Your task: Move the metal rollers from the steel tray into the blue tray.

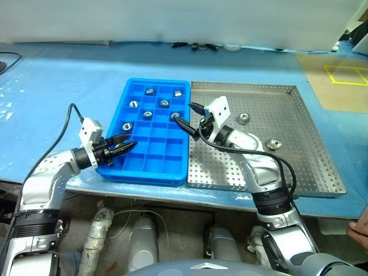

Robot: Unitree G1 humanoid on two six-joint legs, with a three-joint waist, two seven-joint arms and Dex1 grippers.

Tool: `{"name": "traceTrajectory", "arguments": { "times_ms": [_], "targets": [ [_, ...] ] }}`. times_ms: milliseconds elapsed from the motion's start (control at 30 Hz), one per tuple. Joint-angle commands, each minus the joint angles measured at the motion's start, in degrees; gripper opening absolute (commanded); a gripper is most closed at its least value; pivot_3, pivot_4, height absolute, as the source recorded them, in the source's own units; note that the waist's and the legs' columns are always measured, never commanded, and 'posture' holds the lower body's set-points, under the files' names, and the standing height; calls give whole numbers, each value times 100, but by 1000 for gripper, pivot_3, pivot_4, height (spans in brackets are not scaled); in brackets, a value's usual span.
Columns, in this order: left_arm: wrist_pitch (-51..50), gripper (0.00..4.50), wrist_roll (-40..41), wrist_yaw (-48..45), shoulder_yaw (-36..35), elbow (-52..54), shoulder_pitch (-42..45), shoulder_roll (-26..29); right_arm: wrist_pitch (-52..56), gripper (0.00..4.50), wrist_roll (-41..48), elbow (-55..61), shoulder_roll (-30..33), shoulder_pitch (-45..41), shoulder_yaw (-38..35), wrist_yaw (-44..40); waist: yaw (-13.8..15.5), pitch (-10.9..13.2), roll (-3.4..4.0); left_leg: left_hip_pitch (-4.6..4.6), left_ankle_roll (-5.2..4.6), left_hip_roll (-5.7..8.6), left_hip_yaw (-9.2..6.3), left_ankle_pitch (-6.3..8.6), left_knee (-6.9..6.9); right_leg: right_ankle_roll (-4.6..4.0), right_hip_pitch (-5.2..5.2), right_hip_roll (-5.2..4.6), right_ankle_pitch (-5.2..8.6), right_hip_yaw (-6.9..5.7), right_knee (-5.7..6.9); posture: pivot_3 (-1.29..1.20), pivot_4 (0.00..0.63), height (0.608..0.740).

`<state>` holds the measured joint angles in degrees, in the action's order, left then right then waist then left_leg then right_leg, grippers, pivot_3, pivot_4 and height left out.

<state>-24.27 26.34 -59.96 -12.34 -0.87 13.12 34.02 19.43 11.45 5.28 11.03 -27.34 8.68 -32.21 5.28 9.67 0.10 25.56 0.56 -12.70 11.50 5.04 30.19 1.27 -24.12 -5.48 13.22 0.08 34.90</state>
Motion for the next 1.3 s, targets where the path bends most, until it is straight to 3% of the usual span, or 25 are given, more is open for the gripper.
{"name": "traceTrajectory", "arguments": {
  "times_ms": [33, 567, 767, 933, 1067, 1300],
  "targets": [
    [220, 1707, 7, 15, -99, -53, -7, 128, -69, 3578, 17, 293, 6, 63, -18, 50, 2, 0, 0, 0, 1, -3, 0, 0, 0, -6, 0, 4, 4, 1, 0, -28, 150, 740],
    [293, 1707, 19, 33, -62, -283, -417, 495, -92, 3578, 4, 258, 27, 138, 25, 96, 0, -1, -1, -50, 8, -17, 3, -5, 3, -46, 11, 13, 1, 25, 39, -23, 150, 740],
    [577, 3466, -199, 134, 164, -384, -347, 430, -92, 3578, -10, 244, 10, 139, 31, 117, 3, -3, -1, -58, 8, -17, 3, -5, 5, -47, 12, 12, 1, 28, 53, -32, 150, 740],
    [413, 3466, -40, 71, 187, -203, -192, 482, -78, 3578, -30, 286, 55, 221, 11, 152, -1, -3, 0, -67, 12, -16, 3, -7, 5, -46, 11, 12, 1, 34, 66, -45, 150, 740],
    [95, 3466, 343, 126, -23, -75, 260, 456, -75, 3578, -36, 315, 76, 251, -6, 188, 12, -4, -3, -59, 13, -16, 3, -8, 12, -51, 6, 12, -2, 34, 68, -54, 150, 740],
    [-177, 3466, 558, 449, 98, -1001, 2450, 21, -72, 3578, 6, 480, 164, 219, -259, 383, 2, -5, -11, -43, 15, -12, 1, -9, 50, -53, 5, 13, -7, 35, 85, -100, 150, 740]
  ]
}}
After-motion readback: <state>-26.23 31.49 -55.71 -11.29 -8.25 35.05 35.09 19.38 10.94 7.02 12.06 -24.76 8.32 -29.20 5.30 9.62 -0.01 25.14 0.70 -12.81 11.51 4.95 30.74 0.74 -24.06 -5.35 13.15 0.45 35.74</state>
